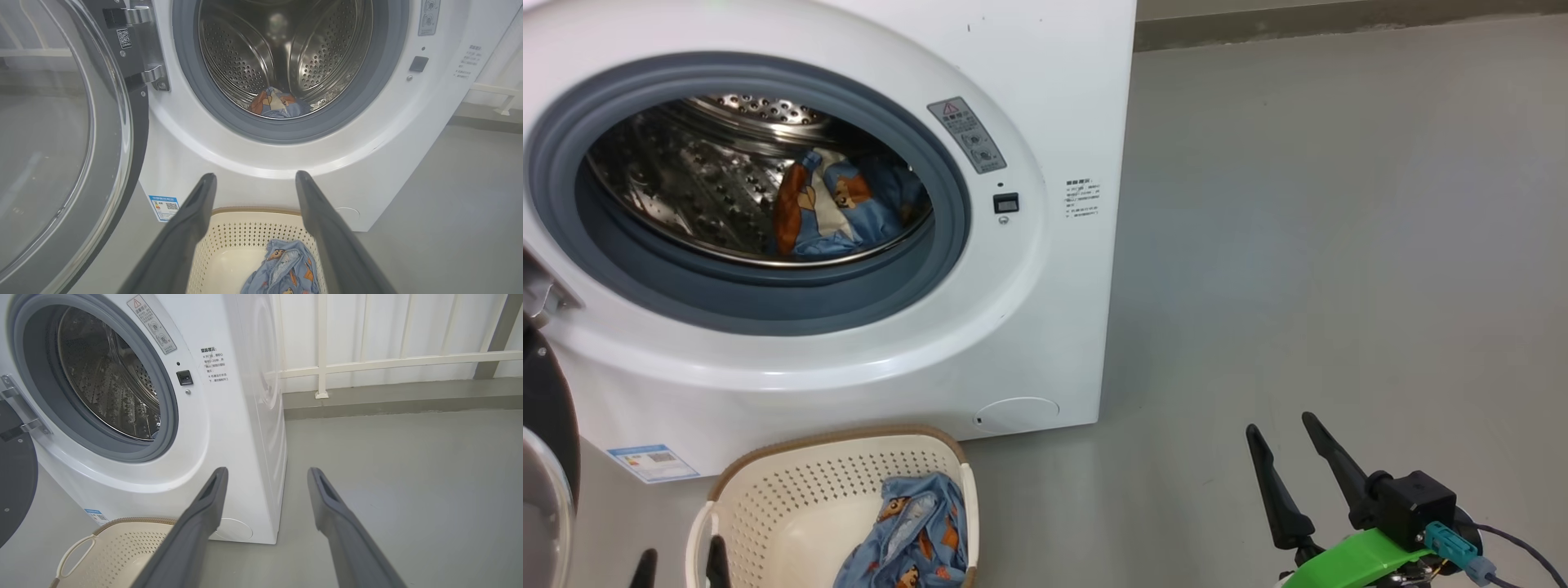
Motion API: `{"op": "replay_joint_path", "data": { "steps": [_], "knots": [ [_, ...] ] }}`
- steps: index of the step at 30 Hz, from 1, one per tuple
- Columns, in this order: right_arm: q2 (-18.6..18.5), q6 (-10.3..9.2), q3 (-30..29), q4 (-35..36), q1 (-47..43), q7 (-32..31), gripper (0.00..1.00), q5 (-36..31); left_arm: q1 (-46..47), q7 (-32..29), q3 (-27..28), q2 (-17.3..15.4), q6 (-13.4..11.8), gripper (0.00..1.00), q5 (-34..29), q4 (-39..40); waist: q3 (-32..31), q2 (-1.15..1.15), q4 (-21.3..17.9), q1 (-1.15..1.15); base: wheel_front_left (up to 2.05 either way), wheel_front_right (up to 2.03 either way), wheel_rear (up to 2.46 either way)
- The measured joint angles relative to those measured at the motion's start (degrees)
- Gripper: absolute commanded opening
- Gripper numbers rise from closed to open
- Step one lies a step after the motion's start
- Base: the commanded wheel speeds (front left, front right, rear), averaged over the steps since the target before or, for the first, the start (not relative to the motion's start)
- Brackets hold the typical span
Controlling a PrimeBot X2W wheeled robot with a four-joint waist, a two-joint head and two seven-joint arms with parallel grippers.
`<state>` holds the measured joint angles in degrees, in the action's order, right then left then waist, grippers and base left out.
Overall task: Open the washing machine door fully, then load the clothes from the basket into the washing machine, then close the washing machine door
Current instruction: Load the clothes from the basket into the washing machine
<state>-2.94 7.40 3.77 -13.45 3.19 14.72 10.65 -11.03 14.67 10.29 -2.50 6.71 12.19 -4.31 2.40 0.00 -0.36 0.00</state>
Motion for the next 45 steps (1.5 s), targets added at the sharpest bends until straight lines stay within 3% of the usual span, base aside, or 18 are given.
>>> {"op": "replay_joint_path", "data": {
  "steps": [21,34,45],
  "knots": [
    [0.00,0.00,-0.30,0.45,0.13,0.00,1.00,0.00,-0.61,-0.03,-1.02,-0.01,-0.36,1.00,0.80,-1.96,3.10,0.00,0.42,0.00,0.00,0.00,0.00],
    [0.00,0.00,0.01,2.35,3.13,0.00,1.00,-0.16,7.82,-0.04,-2.02,0.02,0.65,1.00,1.74,-12.33,11.69,0.00,-0.90,0.01,0.00,0.00,0.00],
    [-0.04,0.00,1.64,4.46,8.49,0.00,1.00,-0.16,19.73,-0.04,-10.79,-5.84,0.69,1.00,5.93,-21.20,22.61,0.00,-2.50,0.01,0.00,0.00,0.00]
  ]
}}
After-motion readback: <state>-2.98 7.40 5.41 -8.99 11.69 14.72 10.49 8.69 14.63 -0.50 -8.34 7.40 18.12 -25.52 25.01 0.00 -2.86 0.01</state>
